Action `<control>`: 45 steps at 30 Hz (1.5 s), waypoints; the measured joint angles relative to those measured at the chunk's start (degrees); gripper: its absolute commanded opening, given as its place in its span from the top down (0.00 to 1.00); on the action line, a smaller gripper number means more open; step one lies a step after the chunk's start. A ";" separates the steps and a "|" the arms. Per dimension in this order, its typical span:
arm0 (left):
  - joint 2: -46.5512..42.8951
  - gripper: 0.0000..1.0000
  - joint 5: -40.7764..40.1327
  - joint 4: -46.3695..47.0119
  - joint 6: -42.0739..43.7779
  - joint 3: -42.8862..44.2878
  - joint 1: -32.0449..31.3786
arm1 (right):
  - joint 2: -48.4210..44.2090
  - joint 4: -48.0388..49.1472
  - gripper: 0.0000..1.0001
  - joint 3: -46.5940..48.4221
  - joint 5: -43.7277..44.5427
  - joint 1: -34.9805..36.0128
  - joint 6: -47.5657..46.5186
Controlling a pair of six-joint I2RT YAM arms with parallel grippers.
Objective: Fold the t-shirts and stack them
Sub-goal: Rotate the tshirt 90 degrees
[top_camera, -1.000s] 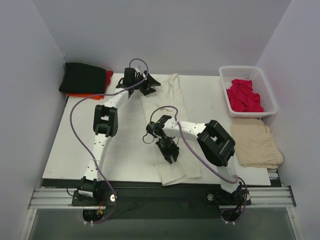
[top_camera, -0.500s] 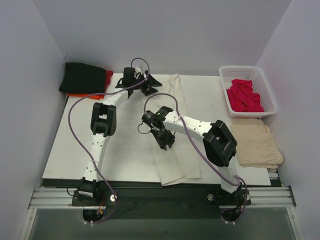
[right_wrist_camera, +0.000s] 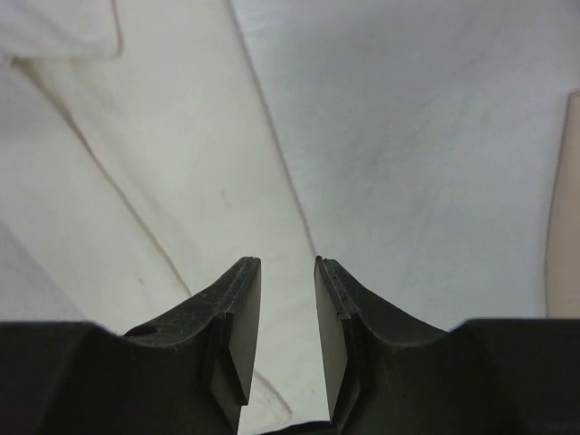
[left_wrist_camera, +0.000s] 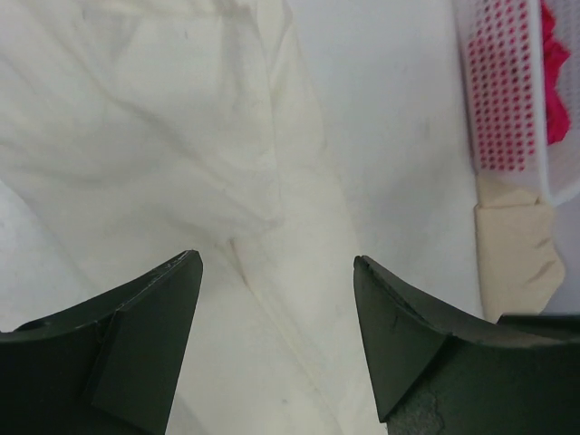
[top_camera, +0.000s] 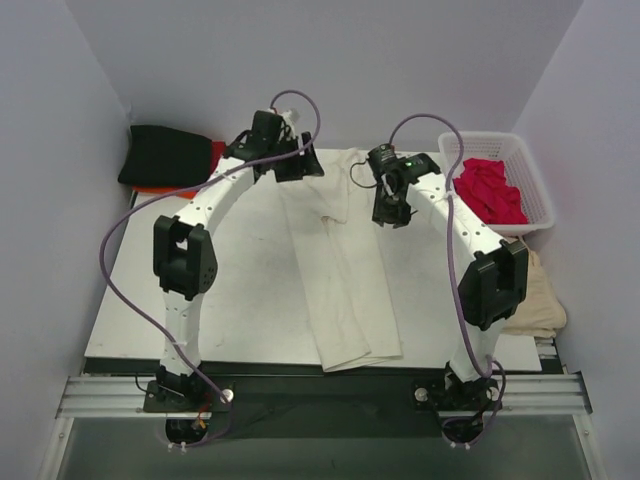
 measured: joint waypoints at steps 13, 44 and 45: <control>-5.97 0.20 -13.68 -7.06 -0.81 -25.05 -13.16 | 1.97 -0.20 0.68 4.79 -0.46 -7.19 0.00; 9.81 0.13 -34.14 -26.21 -11.50 -4.52 -16.79 | 1.49 2.80 0.69 -2.89 -3.32 -12.46 -0.74; 10.25 0.14 -34.10 -26.93 -11.23 -3.76 -16.06 | 1.49 2.99 0.69 -2.89 -3.50 -12.50 -0.74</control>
